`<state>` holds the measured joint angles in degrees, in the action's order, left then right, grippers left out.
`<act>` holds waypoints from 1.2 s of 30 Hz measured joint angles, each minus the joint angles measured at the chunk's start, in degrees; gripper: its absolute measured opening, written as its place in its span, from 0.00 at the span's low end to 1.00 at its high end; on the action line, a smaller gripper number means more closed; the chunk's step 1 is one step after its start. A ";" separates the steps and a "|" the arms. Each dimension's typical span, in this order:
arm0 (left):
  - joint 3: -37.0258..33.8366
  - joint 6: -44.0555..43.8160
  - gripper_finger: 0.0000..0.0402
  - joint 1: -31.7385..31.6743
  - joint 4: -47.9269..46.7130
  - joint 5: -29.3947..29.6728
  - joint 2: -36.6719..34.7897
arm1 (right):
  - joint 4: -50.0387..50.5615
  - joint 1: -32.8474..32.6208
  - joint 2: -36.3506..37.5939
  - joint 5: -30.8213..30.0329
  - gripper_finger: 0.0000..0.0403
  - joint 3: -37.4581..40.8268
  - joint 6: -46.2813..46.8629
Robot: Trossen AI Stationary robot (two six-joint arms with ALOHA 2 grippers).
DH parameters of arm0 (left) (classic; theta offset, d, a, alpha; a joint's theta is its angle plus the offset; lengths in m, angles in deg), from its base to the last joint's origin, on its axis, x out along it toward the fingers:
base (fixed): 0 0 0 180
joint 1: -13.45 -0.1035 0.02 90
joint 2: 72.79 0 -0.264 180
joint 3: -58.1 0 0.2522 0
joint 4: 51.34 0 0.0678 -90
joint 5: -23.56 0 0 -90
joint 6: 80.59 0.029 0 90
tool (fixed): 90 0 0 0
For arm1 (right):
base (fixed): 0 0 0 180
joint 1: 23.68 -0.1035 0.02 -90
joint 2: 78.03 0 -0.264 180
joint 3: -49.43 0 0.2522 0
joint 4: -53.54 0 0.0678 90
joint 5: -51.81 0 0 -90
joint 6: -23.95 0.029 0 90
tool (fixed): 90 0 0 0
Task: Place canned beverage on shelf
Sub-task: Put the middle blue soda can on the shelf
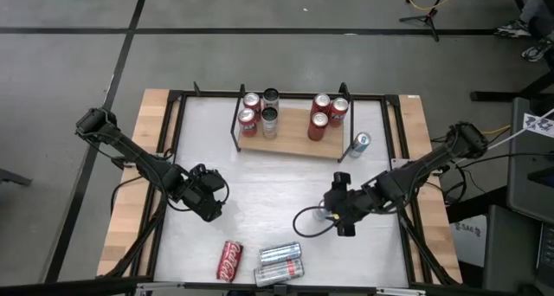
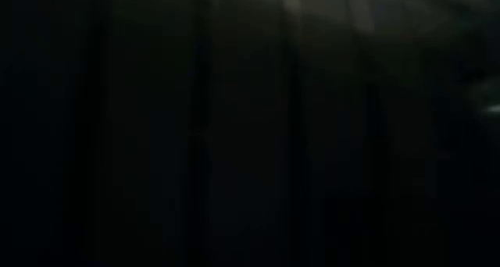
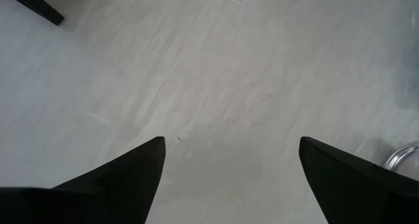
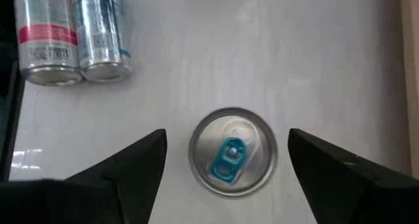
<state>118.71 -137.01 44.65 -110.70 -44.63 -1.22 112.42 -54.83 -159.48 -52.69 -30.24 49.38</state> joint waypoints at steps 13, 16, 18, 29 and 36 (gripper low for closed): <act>0.00 0.00 0.86 -0.02 0.11 0.00 0.01 | 0.47 0.03 -3.95 0.02 0.76 0.00 -0.18; 0.00 -0.01 0.86 -0.02 0.11 0.01 0.01 | 0.57 0.03 -3.97 -0.02 0.76 0.00 -0.20; 0.00 -0.01 0.86 0.00 0.11 0.00 0.02 | 0.94 0.03 -3.97 -0.28 0.76 0.00 -0.21; 0.00 0.00 0.86 0.00 0.11 0.00 0.00 | 2.24 0.03 -4.00 -0.97 0.76 0.00 -3.70; 0.00 -0.01 0.86 -0.01 0.11 0.01 0.00 | 2.76 0.03 -3.99 -1.49 0.76 0.00 -5.19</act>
<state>118.71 -137.02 44.64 -110.60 -44.63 -1.22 115.17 -54.79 -163.48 -54.18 -30.24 44.19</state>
